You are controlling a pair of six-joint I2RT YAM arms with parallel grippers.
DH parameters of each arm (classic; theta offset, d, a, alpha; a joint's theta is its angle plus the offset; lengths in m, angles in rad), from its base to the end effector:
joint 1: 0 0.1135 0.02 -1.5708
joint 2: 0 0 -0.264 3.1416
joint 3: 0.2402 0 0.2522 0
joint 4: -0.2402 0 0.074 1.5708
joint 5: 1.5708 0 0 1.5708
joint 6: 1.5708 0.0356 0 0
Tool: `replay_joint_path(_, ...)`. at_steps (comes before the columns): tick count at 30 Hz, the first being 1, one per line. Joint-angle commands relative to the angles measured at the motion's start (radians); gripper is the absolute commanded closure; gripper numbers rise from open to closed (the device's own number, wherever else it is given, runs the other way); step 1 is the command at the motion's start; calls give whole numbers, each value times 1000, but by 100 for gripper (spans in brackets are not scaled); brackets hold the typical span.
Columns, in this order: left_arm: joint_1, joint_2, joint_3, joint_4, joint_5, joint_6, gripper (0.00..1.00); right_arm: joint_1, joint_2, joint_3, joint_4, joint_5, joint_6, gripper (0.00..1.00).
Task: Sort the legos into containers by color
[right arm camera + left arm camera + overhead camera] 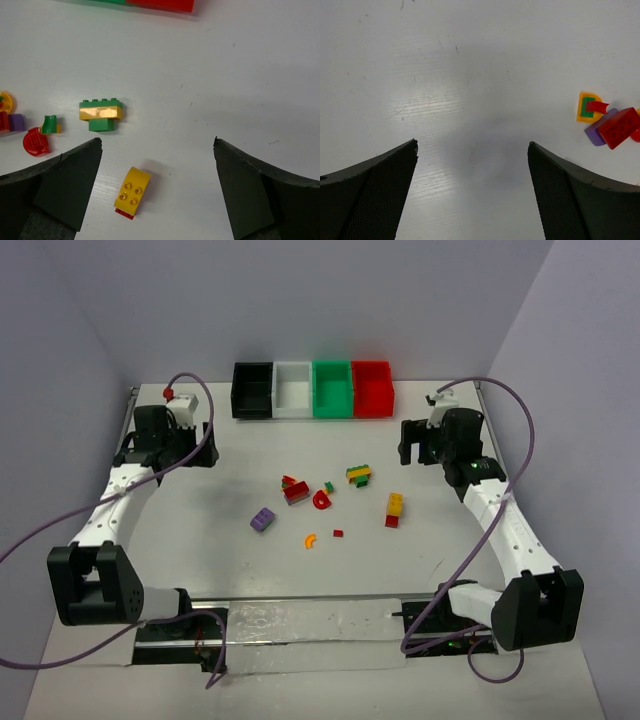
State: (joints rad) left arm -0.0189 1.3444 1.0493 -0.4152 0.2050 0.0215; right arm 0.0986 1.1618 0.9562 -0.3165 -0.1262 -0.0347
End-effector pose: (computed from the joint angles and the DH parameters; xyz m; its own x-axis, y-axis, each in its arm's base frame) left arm 0.2949 -0.0128 0.2859 -0.6481 0.0333 -0.7608 0.1868 0.9755 -0.1164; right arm 0.2601 0.0302 0.3099 -0.4888 -0.0829 -0.8684 -0.2233 0.9742 0.0327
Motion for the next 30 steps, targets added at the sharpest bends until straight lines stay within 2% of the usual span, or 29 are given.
replay_joint_path(1,-3,-63,-3,41,50,50,1,1,-7,20,-7,-78,-33,0)
replay_joint_path(6,-29,-47,29,-13,24,63,1,1,1,30,-10,-76,-18,0)
replay_joint_path(10,-113,-23,56,-86,-17,86,1,0,32,50,-34,-75,-17,0)
replay_joint_path(14,-283,14,90,-167,-48,84,1,1,58,70,-49,-70,-17,0)
replay_joint_path(18,-395,65,107,-223,-98,47,1,0,86,76,-53,-75,-14,0)
replay_joint_path(22,-477,135,118,-278,-117,11,9,1,114,94,-70,-78,-16,0)
replay_joint_path(30,-540,193,82,-300,-199,-12,19,1,131,98,-75,-80,-17,0)
